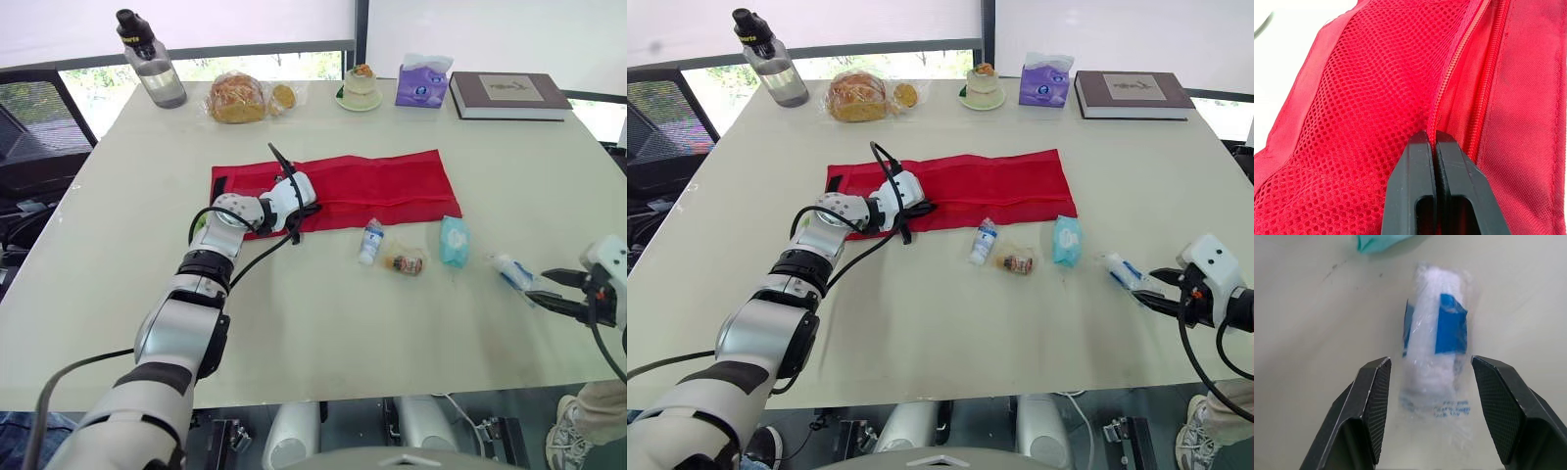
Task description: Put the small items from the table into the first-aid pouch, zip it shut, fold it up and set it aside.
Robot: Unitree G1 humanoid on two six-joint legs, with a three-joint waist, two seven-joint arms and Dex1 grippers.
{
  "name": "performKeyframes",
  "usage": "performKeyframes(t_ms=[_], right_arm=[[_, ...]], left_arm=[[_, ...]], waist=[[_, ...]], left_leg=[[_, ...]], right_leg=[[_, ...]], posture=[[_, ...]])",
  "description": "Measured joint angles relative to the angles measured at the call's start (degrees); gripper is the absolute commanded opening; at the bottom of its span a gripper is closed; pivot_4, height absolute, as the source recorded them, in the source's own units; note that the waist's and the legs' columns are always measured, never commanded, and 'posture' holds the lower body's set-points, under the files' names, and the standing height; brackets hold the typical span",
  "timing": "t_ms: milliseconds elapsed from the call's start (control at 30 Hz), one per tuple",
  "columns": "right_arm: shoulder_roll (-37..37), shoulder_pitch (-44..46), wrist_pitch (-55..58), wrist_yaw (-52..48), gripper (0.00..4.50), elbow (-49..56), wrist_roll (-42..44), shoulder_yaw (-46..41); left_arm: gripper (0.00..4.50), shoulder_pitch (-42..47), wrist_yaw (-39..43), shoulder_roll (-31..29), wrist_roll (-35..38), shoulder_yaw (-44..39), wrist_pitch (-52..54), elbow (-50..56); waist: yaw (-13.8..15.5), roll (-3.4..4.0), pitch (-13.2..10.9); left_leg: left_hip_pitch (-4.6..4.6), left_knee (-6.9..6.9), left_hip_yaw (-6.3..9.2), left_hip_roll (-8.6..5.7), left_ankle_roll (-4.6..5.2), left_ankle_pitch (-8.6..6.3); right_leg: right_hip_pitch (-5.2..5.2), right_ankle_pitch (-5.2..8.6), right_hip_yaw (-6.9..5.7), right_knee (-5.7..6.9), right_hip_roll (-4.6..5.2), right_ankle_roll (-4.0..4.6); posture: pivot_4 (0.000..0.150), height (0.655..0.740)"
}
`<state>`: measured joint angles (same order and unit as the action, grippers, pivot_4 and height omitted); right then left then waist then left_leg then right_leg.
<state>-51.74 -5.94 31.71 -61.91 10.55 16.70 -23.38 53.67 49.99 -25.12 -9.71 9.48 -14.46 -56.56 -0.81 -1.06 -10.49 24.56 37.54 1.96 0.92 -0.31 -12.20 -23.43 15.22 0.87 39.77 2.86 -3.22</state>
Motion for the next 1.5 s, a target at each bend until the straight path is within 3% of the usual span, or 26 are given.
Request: performKeyframes(t_ms=[167, 567, 667, 800, 833, 1100, 1300, 1500], right_arm=[[5.0, -1.1, -8.3, 1.1, 2.77, -4.6, 1.5, -0.5], [6.0, -0.5, -13.2, 4.0, 2.77, -7.2, 0.9, 3.1], [6.0, 0.0, -13.3, 4.7, 1.95, -7.5, 0.8, 3.7], [5.8, 0.1, -13.1, 4.9, 0.14, -7.4, 1.4, 4.1], [5.8, 0.1, -12.9, 5.0, 0.07, -7.2, 1.5, 4.1], [5.2, 2.8, -8.0, 7.2, 0.07, -1.5, 3.3, 4.6], [6.5, 18.8, 9.7, 14.4, 0.07, 9.9, 9.1, 13.3], [11.5, 29.4, 17.5, 19.9, 0.07, 11.0, 7.5, 25.3]], left_arm=[[0.00, 0.0, -0.1, 0.1, 0.2, 0.0, 0.2, 0.0], [0.00, 0.0, -0.1, 0.4, 0.2, 0.0, 0.3, 0.0], [0.00, 0.0, -0.1, 0.4, 0.2, 0.0, 0.3, 0.0], [0.00, 0.0, -0.1, 0.4, 0.2, 0.0, 0.3, 0.0], [0.00, 0.0, -0.1, 0.5, 0.2, 0.0, 0.3, 0.0], [0.00, 0.2, 0.6, 1.2, 0.9, 0.0, 1.2, 0.0], [0.00, 2.6, 1.0, 4.7, 1.3, 0.0, 2.9, -0.1], [0.00, 3.1, 0.0, 7.2, 1.7, 0.0, 4.5, -0.7]], waist=[[0.0, 0.00, 0.0], [0.0, 0.00, 0.0], [0.0, 0.00, 0.0], [0.0, 0.00, 0.0], [0.0, 0.00, 0.0], [0.0, 0.01, 0.0], [0.1, 0.03, 0.0], [0.0, 0.02, 0.0]], left_leg=[[-0.01, 0.00, -0.02, 0.00, 0.00, 0.00], [-0.01, 0.00, -0.02, -0.01, 0.00, 0.00], [-0.01, 0.00, -0.03, -0.01, 0.00, 0.00], [-0.01, 0.00, -0.03, -0.01, 0.00, 0.00], [-0.01, 0.00, -0.03, -0.01, 0.00, 0.00], [-0.01, 0.00, -0.02, -0.01, 0.00, 0.00], [0.04, 0.06, 0.08, 0.02, 0.00, 0.01], [0.15, 0.09, 0.04, -0.02, 0.01, 0.01]], right_leg=[[0.00, 0.00, 0.01, 0.01, 0.00, 0.00], [0.00, 0.00, 0.01, 0.02, 0.00, 0.00], [0.00, 0.00, 0.01, 0.01, 0.00, 0.00], [0.00, 0.00, 0.01, 0.01, 0.00, 0.00], [0.00, 0.00, 0.01, 0.02, 0.00, 0.00], [0.00, 0.00, 0.00, 0.02, 0.00, 0.00], [0.00, -0.01, -0.08, 0.04, -0.04, 0.01], [-0.04, -0.01, -0.06, -0.01, 0.00, 0.01]], posture=[[0.150, 0.7400], [0.150, 0.7400], [0.150, 0.7400], [0.150, 0.7400], [0.150, 0.7400], [0.150, 0.7400], [0.150, 0.7400], [0.150, 0.7400]])
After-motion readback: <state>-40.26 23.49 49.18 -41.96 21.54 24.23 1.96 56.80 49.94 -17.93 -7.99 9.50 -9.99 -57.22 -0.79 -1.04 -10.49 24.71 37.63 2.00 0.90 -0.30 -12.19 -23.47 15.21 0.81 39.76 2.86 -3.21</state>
